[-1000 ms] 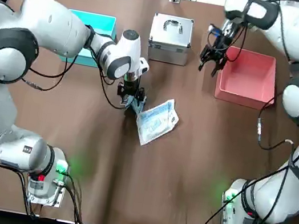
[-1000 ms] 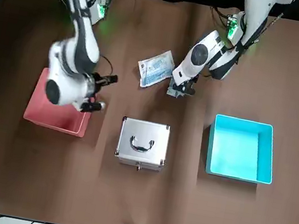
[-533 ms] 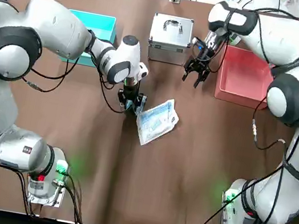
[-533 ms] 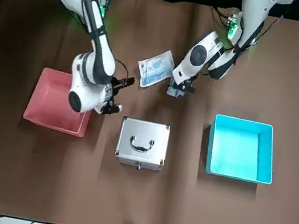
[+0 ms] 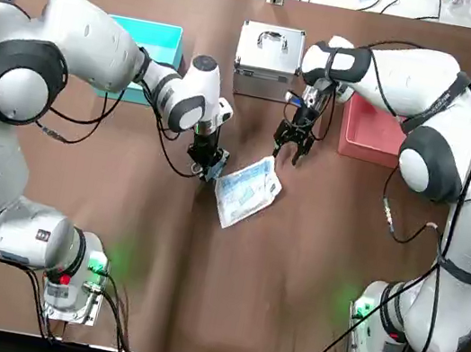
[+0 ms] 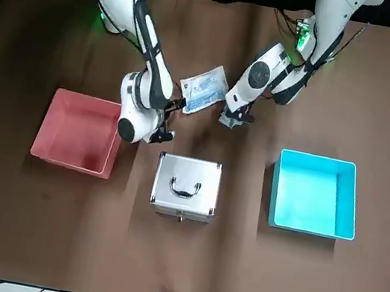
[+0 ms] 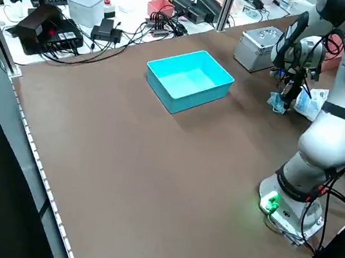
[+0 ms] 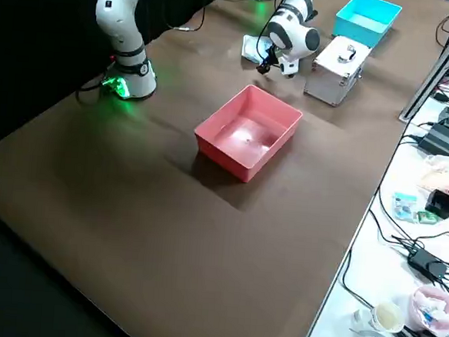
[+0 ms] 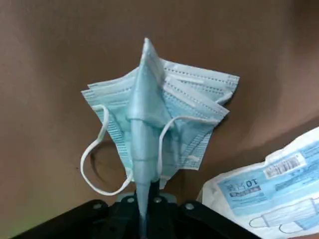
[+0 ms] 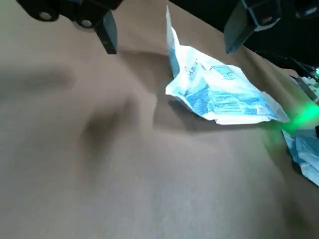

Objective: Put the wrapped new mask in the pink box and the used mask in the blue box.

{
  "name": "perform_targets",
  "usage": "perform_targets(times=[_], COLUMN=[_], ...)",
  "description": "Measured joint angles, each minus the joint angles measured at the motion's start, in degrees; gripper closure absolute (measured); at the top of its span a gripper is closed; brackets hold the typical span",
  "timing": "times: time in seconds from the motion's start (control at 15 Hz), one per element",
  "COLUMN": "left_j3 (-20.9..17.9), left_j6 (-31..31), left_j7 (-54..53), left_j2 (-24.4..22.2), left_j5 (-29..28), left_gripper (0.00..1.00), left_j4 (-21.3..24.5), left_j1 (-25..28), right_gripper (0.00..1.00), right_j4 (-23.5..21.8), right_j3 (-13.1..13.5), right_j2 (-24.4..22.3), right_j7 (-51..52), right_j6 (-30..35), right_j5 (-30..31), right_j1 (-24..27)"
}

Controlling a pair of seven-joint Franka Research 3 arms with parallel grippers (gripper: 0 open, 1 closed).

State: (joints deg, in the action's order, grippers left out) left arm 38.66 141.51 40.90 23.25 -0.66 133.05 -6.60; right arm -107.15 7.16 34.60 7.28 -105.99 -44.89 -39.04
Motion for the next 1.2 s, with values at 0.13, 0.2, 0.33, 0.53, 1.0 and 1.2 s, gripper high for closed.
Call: perform_targets(times=[0.13,0.2,0.33,0.53,1.0,1.2], left_j3=[-0.07,-0.07,-0.08,-0.15,-0.48,-0.76], left_j6=[-0.33,-1.52,-5.94,-14.55,-29.42,-29.48], left_j7=[0.01,0.01,0.01,0.09,-5.76,-12.66], left_j2=[-0.78,-1.63,-3.93,-8.35,-14.44,-14.14], left_j5=[-0.03,-0.03,-0.03,-0.03,-1.5,-4.03], left_gripper=[0.98,0.98,0.98,0.98,0.98,0.98], left_j4=[-0.88,-1.62,-3.77,-7.59,-19.42,-22.08], left_j1=[0.48,0.79,1.13,1.38,13.47,20.85], right_gripper=[0.07,0.08,0.09,0.11,0.14,0.14], right_j4=[-0.88,-1.28,-1.76,-2.12,-3.18,-3.47], right_j3=[-0.1,-0.14,-0.19,-0.23,-0.25,-0.24], right_j2=[0.0,0.0,0.0,0.0,0.11,0.21], right_j7=[0.06,0.07,0.07,0.07,0.05,0.02], right_j6=[0.01,0.0,-0.06,-0.09,-3.44,-3.92], right_j5=[-1.47,-1.94,-2.41,-2.55,-3.6,-3.66], right_j1=[-1.11,-1.91,-3.44,-5.06,-7.53,-7.65])
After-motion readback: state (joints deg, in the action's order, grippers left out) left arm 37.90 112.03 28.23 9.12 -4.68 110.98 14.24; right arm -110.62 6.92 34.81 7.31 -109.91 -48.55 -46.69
